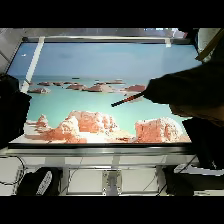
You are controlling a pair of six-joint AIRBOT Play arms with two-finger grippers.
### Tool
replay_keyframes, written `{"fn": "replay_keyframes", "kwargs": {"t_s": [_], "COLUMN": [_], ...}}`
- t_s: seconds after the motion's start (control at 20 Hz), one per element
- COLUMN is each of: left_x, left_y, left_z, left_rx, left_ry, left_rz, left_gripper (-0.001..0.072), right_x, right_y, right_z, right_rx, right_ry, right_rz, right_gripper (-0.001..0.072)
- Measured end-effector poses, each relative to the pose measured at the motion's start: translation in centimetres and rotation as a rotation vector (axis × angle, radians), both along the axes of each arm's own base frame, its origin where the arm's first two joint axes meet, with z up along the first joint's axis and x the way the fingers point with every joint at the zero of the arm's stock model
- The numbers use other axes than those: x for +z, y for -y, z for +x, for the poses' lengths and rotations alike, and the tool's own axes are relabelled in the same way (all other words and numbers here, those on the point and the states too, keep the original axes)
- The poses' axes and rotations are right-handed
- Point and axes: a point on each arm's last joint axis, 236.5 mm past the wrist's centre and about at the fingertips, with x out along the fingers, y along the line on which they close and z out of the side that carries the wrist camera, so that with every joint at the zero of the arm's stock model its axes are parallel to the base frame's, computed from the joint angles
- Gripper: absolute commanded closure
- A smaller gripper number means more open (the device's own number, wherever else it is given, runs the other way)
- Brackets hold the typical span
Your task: Fold the clothes and pants, and hang the long-sleeved shirts on hangers.
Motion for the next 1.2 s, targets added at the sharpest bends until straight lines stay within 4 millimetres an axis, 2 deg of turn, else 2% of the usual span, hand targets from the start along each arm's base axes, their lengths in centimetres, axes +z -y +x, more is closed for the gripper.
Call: {"fn": "replay_keyframes", "kwargs": {"t_s": [0.15,0.3,0.4,0.5,0.55,0.6,0.65,0.7,0.75,0.9,1.0,1.05,1.1,1.15,1.2], "left_x": [0.0,0.0,0.0,0.0,0.0,0.0,0.0,0.0,0.0,0.0,0.0,0.0,0.0,-0.1,-0.2], "left_y": [0.0,0.2,0.3,0.4,0.4,0.4,0.4,0.4,0.4,0.5,0.5,0.5,0.5,0.5,0.5], "left_z": [0.0,0.0,0.1,0.1,0.1,0.1,0.1,0.1,0.1,0.1,0.1,0.1,0.1,0.1,-0.1], "left_rx": [0.002,-0.001,-0.004,-0.005,-0.005,-0.006,-0.006,-0.006,-0.007,-0.007,-0.007,-0.007,-0.007,-0.007,-0.006], "left_ry": [0.001,0.002,0.003,0.003,0.003,0.003,0.003,0.003,0.004,0.004,0.004,0.004,0.003,0.002,-0.007], "left_rz": [-0.004,-0.014,-0.021,-0.023,-0.024,-0.024,-0.024,-0.025,-0.026,-0.027,-0.027,-0.027,-0.027,-0.027,-0.029], "left_gripper": [0.0052,0.0052,0.0052,0.0052,0.0052,0.0052,0.0052,0.0051,0.0052,0.0052,0.0052,0.0052,0.0051,0.0051,0.0051], "right_x": [0.6,0.5,0.1,-0.6,-1.0,-1.4,-1.5,-1.5,-1.5,0.1,2.2,3.5,4.7,6.2,7.8], "right_y": [4.8,8.0,9.1,9.4,9.4,9.4,9.3,9.3,9.1,8.9,8.6,8.2,7.4,5.9,3.9], "right_z": [-6.3,-11.8,-14.7,-16.8,-17.7,-18.3,-18.7,-19.0,-19.2,-19.5,-18.9,-18.0,-16.8,-14.9,-12.9], "right_rx": [-0.197,-0.370,-0.460,-0.513,-0.536,-0.550,-0.562,-0.568,-0.573,-0.588,-0.587,-0.571,-0.540,-0.479,-0.396], "right_ry": [-0.064,-0.148,-0.214,-0.274,-0.302,-0.323,-0.334,-0.339,-0.344,-0.322,-0.266,-0.214,-0.155,-0.070,0.017], "right_rz": [0.000,-0.039,-0.071,-0.081,-0.082,-0.080,-0.081,-0.083,-0.088,-0.131,-0.171,-0.182,-0.176,-0.161,-0.139], "right_gripper": [0.0712,0.0713,0.0712,0.0710,0.0681,0.0492,0.0185,0.0036,0.0033,0.0035,0.0092,0.0235,0.0416,0.0644,0.0710]}}
